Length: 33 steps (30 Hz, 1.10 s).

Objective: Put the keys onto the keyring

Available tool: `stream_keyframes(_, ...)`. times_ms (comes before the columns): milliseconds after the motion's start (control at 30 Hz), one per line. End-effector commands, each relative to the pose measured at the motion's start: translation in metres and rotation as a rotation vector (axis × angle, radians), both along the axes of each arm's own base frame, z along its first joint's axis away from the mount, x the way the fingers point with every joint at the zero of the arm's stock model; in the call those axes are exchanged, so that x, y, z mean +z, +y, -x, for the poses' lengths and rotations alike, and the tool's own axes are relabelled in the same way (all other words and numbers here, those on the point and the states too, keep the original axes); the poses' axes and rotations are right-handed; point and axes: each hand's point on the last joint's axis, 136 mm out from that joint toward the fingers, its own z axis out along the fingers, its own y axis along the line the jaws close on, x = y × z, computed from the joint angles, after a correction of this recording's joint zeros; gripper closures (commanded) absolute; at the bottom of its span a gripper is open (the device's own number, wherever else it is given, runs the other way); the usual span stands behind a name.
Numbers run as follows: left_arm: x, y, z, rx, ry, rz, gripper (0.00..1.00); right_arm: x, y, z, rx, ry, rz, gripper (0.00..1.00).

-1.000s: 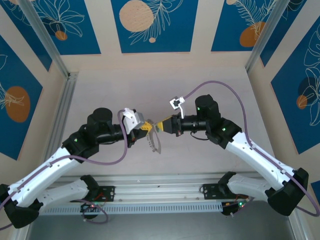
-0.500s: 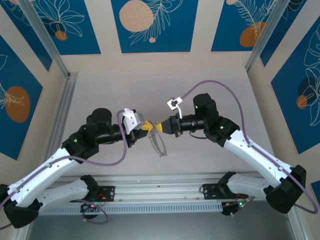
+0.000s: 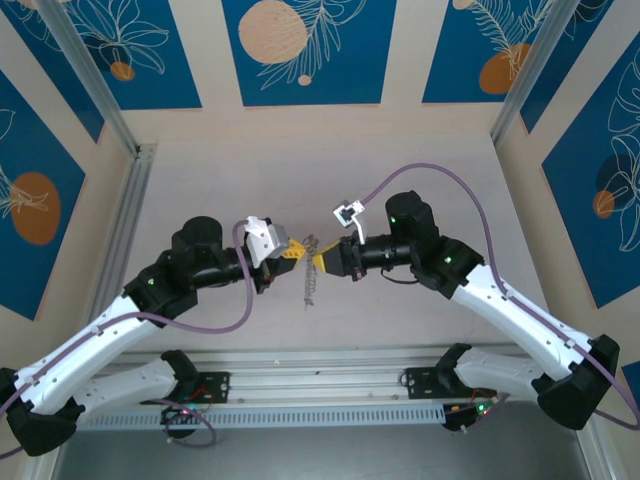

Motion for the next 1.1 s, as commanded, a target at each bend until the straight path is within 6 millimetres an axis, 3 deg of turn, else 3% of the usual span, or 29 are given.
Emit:
stream_keyframes(0,0.036,0.002,0.008,-0.023,-0.088,0.073,1.0,-0.005,-0.013,0.0,-0.053,-0.004,0.023,0.76)
stream_keyframes(67,0.039,0.003,0.01,-0.024,-0.092,0.08,1.0,0.0,-0.019,0.0,-0.075,-0.026,0.01,0.6)
stream_keyframes(200,0.043,0.003,0.014,-0.046,-0.095,0.096,1.0,0.015,-0.024,0.006,-0.058,-0.086,-0.006,0.5)
stream_keyframes(500,0.066,0.0,0.035,-0.152,-0.081,0.171,1.0,0.042,-0.021,0.013,0.022,-0.226,-0.041,0.52)
stream_keyframes(700,0.073,-0.003,0.041,-0.194,-0.064,0.19,1.0,0.05,-0.02,0.011,0.032,-0.321,-0.06,0.57)
stream_keyframes(900,0.077,-0.005,0.047,-0.23,-0.047,0.201,1.0,0.067,-0.021,0.029,0.102,-0.431,-0.119,0.6)
stream_keyframes(1067,0.076,-0.008,0.048,-0.249,-0.032,0.202,1.0,0.065,-0.019,0.024,0.097,-0.454,-0.097,0.62)
